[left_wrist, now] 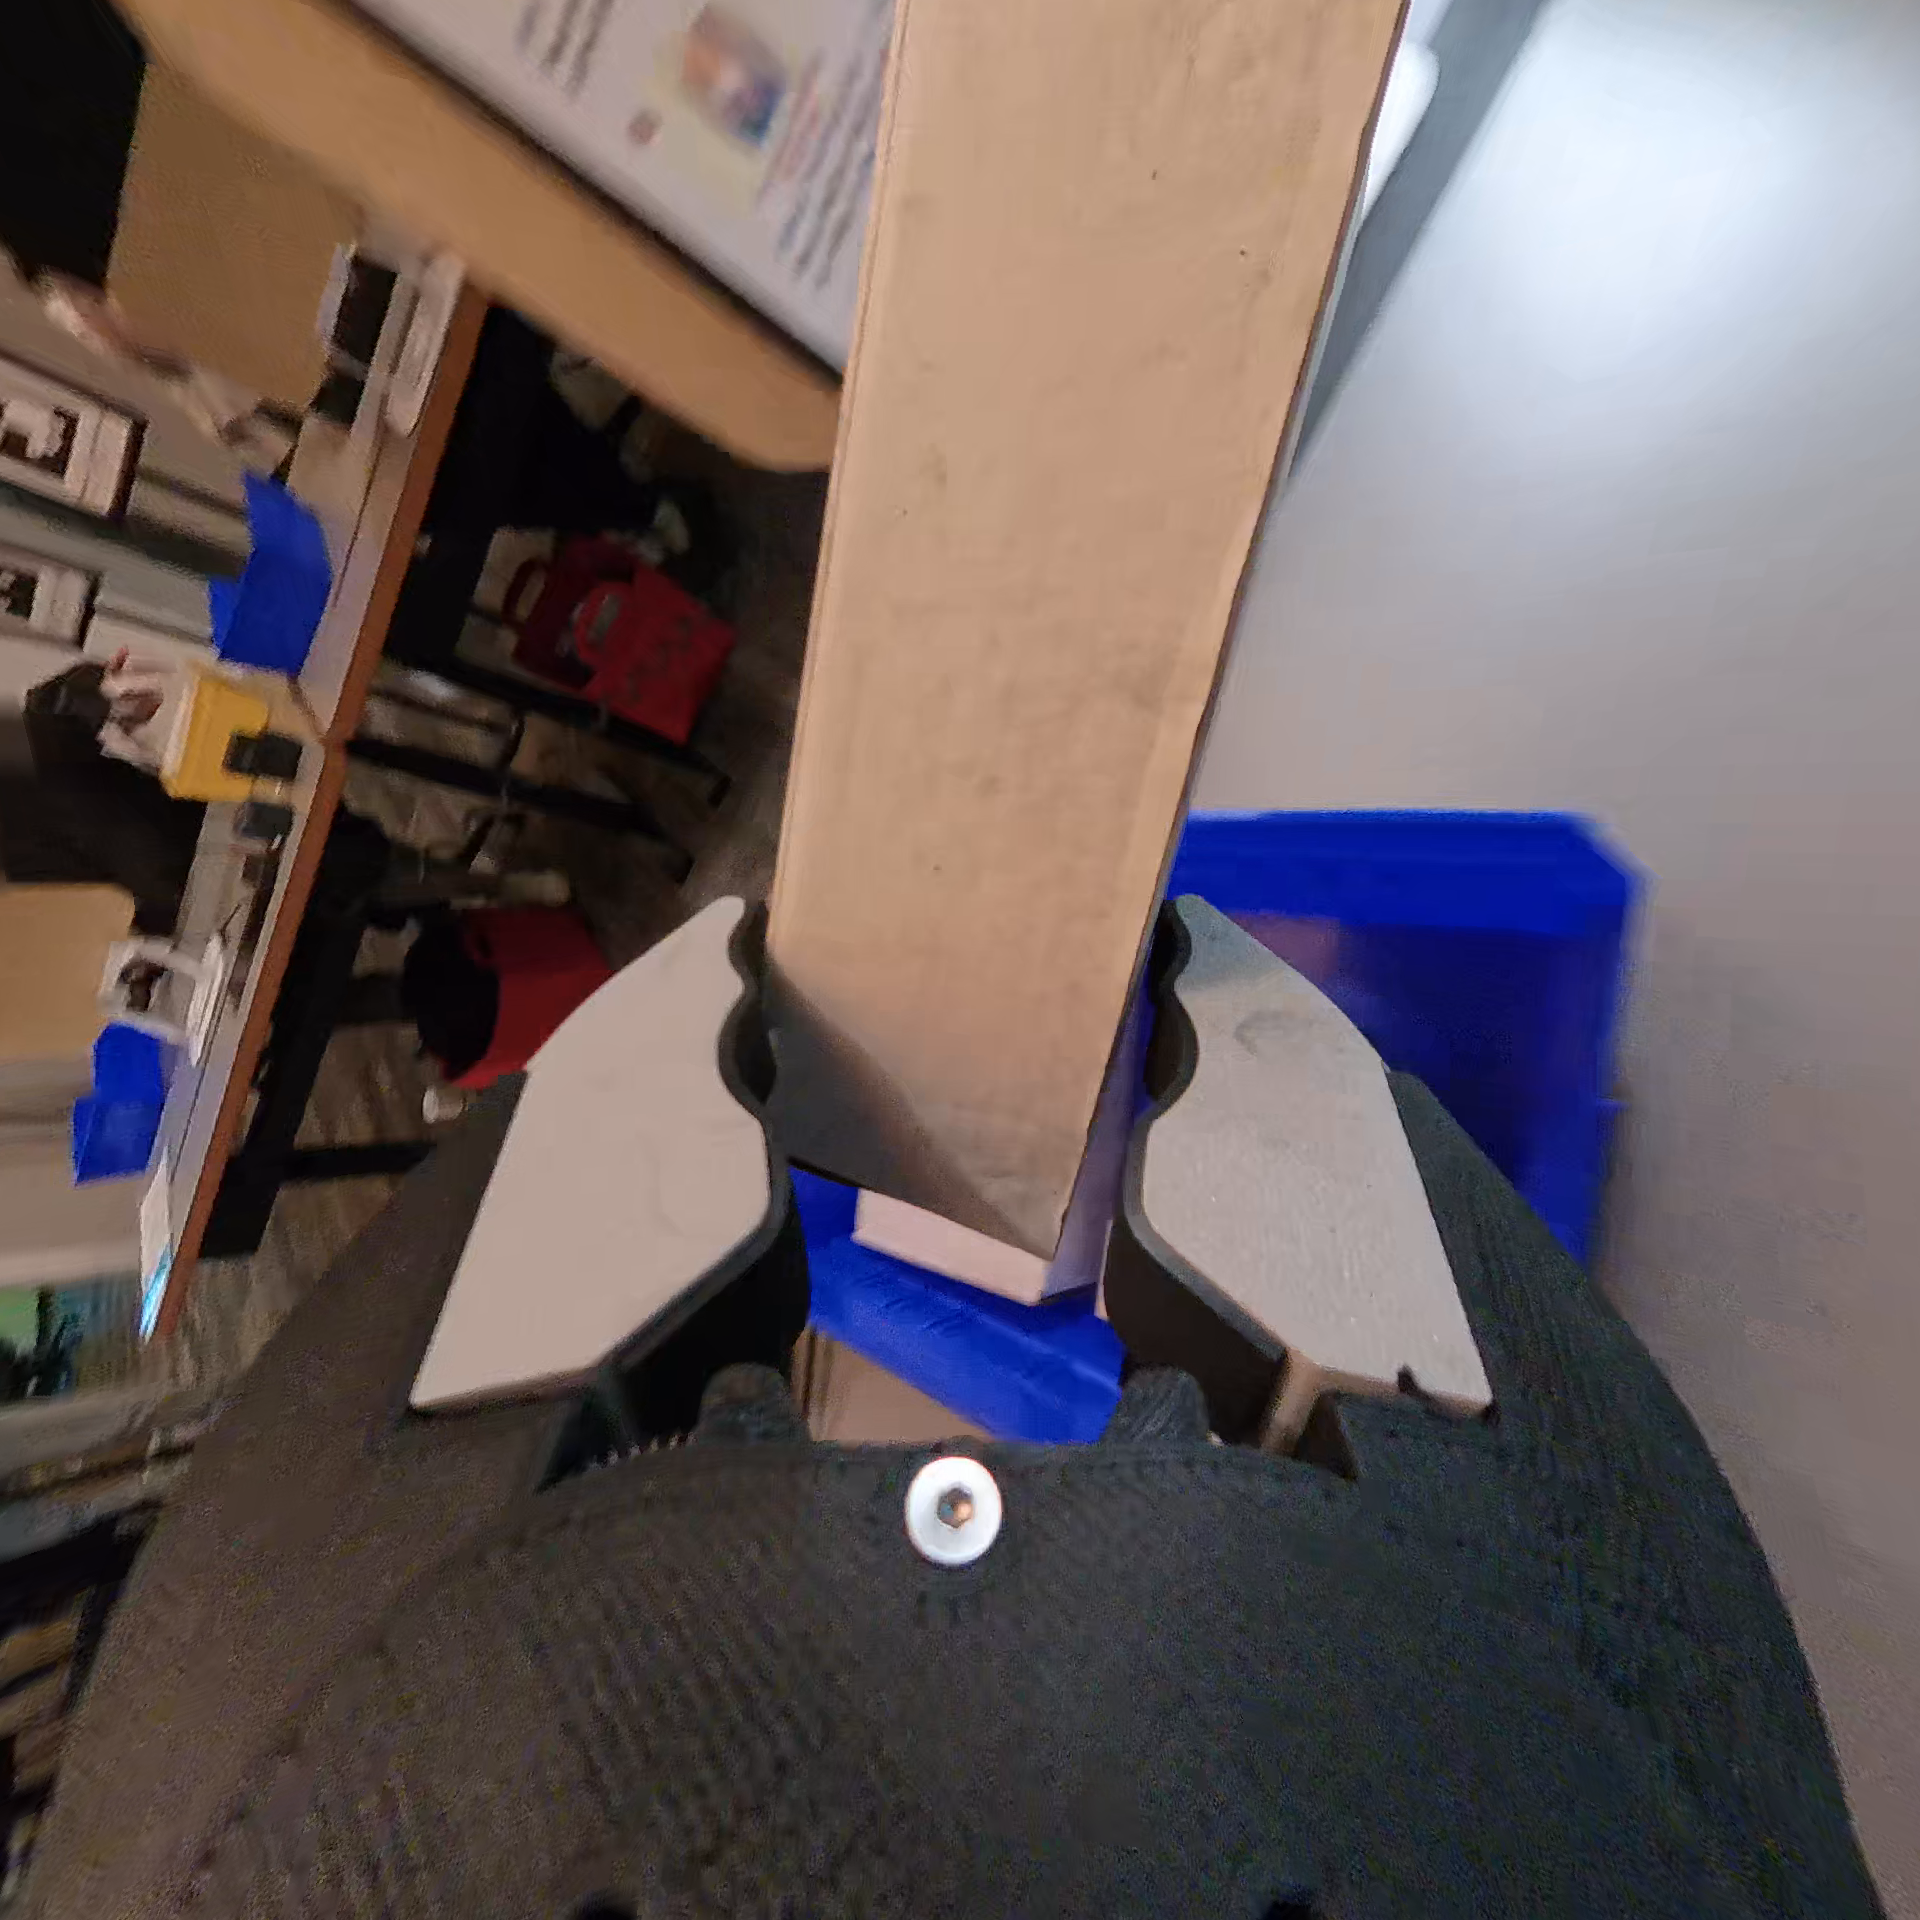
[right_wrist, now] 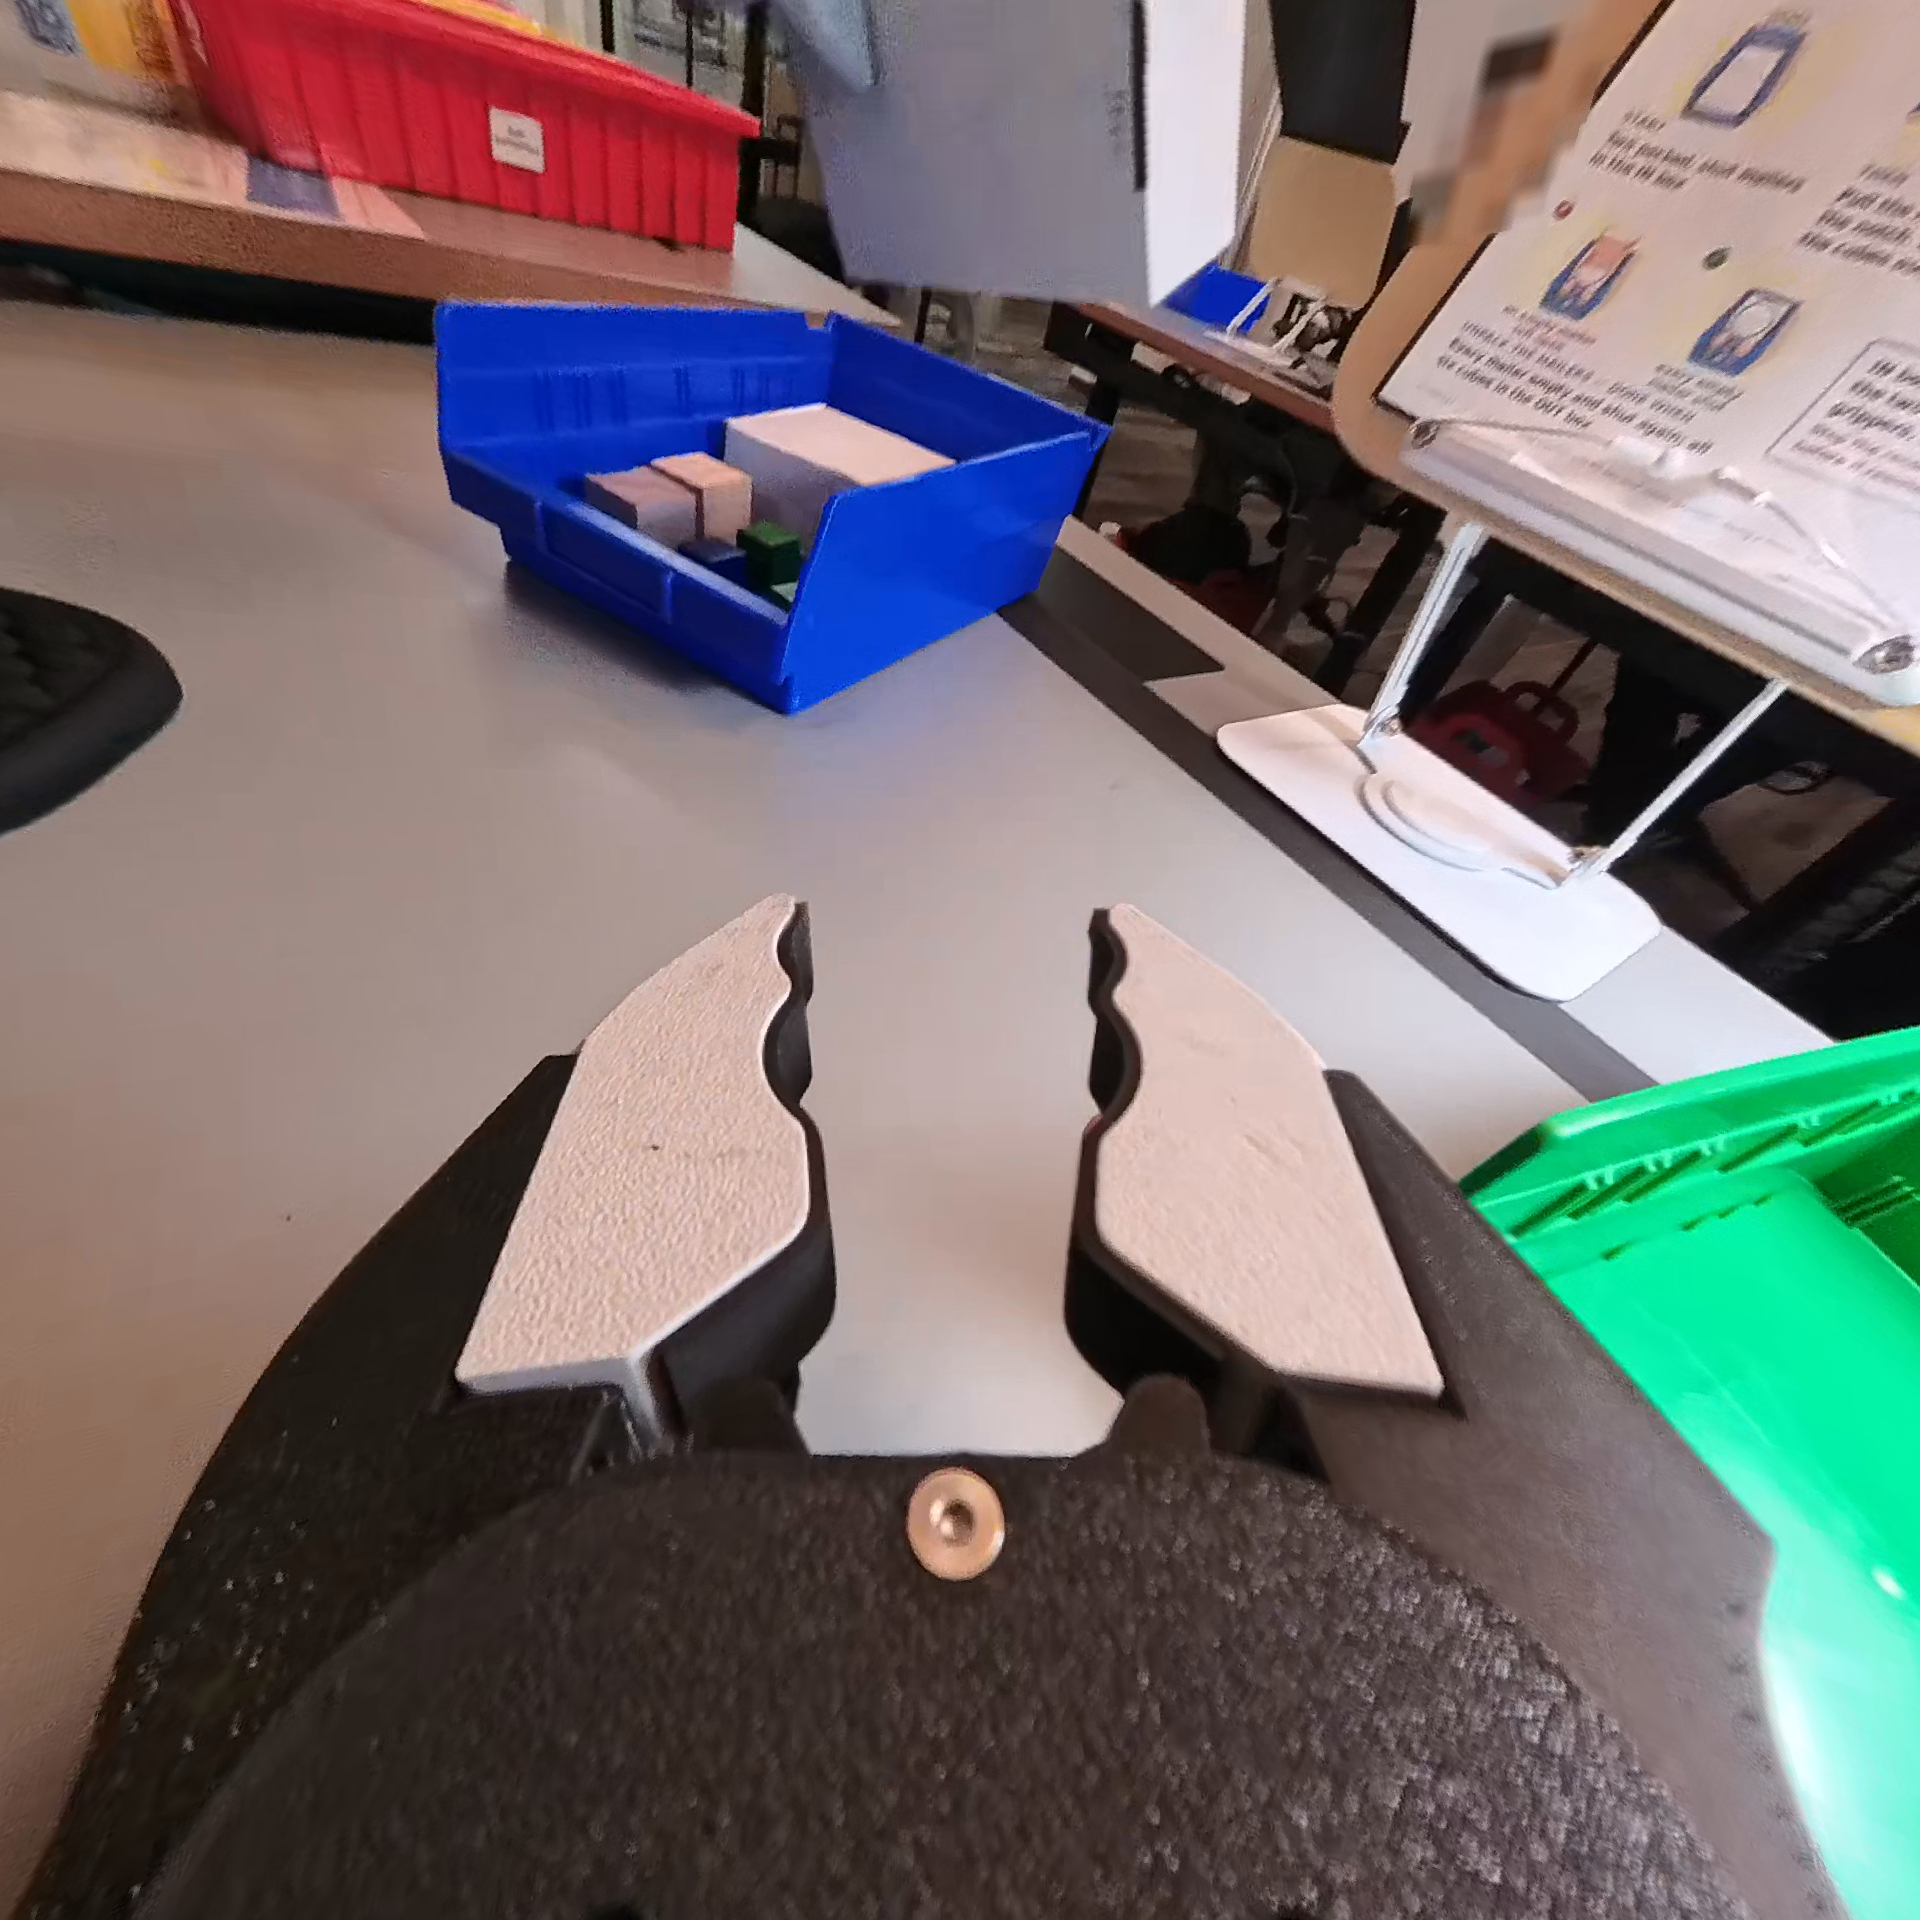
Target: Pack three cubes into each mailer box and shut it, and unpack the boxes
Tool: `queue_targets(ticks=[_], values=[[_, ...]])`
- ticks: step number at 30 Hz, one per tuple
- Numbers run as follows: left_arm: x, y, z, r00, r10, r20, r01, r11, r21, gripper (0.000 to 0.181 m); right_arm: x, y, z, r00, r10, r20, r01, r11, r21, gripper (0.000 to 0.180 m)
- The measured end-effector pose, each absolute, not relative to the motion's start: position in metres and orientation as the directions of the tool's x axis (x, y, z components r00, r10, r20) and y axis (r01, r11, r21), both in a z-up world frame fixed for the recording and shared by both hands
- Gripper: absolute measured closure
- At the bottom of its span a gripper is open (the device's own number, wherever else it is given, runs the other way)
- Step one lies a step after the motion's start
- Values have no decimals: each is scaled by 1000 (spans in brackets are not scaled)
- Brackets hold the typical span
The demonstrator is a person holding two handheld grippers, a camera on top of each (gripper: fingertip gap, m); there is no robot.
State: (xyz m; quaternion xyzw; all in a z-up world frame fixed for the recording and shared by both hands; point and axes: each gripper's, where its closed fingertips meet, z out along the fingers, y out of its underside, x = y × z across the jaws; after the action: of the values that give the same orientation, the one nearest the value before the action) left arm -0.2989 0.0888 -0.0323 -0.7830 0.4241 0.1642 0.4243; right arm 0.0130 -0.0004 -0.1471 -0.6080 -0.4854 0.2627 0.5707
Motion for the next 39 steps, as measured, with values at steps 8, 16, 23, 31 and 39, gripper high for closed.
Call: queue_targets(ticks=[8, 16, 23, 31, 39], values=[[-143, -1, -89, 478, -771, -421, -771, -137, -622, 111, 11, -15, -126, 363, 910, 201, 264, 106, -959, 107], [-63, -55, -142, 372, -886, -276, -663, -45, -747, 112, 3, -39, -142, 217, 943, 253, 352, 166, -921, 97], [-61, -56, -131, 419, -908, -8, -295, -127, -947, 110, 7, -42, -141, 151, 987, 56, 202, 25, -979, 102], [-71, -49, -135, 394, -888, 237, -3, -259, -966, 85, 20, -34, -131, 90, 982, -164, -2, -165, -986, 106], [-39, -71, -153, 252, -914, 318, -32, -336, -941, 91, 21, -42, -123, 50, 991, -120, -66, -117, -991, 106]])
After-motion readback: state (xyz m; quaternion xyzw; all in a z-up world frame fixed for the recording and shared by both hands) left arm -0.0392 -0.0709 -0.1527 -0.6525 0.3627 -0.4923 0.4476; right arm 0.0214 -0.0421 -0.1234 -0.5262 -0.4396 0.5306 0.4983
